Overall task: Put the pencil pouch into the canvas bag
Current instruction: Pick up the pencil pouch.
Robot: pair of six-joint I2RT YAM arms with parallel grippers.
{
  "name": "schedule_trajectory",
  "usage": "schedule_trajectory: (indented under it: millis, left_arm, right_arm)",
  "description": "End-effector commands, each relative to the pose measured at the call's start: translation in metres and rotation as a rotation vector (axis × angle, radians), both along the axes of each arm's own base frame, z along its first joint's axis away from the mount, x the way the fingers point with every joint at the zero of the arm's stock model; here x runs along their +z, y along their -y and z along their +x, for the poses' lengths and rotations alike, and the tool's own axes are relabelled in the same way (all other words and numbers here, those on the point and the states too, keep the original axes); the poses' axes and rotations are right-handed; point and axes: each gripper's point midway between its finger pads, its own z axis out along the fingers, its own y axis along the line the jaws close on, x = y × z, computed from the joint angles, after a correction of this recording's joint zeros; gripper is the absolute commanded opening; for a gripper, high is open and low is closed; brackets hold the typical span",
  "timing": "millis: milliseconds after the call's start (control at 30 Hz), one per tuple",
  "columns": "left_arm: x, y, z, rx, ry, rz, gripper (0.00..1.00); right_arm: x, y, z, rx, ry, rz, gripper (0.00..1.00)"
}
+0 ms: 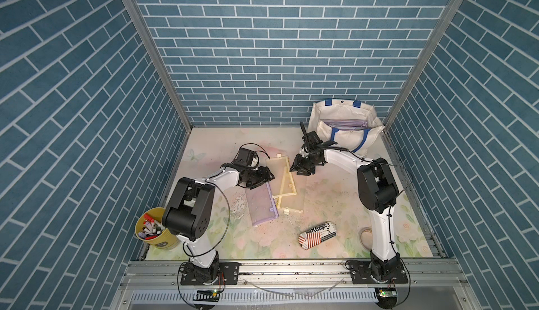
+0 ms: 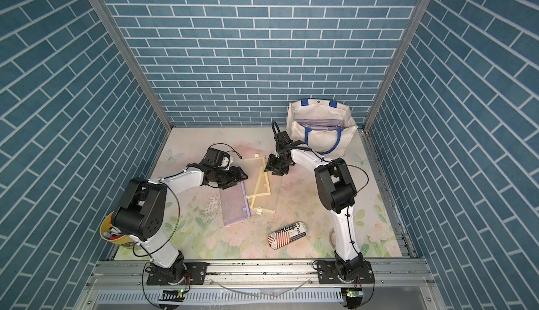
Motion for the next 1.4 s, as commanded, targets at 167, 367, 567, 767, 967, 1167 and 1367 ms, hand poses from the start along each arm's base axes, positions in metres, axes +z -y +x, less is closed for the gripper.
schedule_trajectory:
  millis: [167,367,567,767,967,1167,1367]
  left_arm:
    - [-0.017,0.024,0.006,-0.005,-0.027,-0.062,0.69]
    - [-0.033,0.033,-0.002,-0.011,-0.055,-0.076,0.63]
    - [-0.039,0.035,-0.005,-0.019,-0.069,-0.065,0.48]
    - [-0.022,0.037,0.001,-0.025,-0.024,-0.081,0.35]
    - [0.009,0.037,0.002,-0.027,0.05,-0.108,0.12]
    - [0.04,0.035,-0.008,-0.039,0.108,-0.158,0.01]
    - [0.094,0.041,-0.02,-0.122,0.247,-0.28,0.0]
  right_arm:
    - [-0.039,-0.006,-0.01,-0.003,-0.098,0.011,0.43]
    - [-0.044,-0.017,-0.012,0.002,-0.113,0.058,0.43]
    - [-0.032,-0.023,-0.011,-0.011,-0.081,0.118,0.43]
    - [-0.038,-0.02,-0.017,-0.01,-0.1,0.116,0.43]
    - [-0.036,-0.018,-0.023,0.014,-0.12,0.106,0.43]
    - [0.011,-0.02,-0.019,0.005,-0.055,0.195,0.47]
    - [0.075,-0.026,-0.027,0.022,0.007,0.356,0.53]
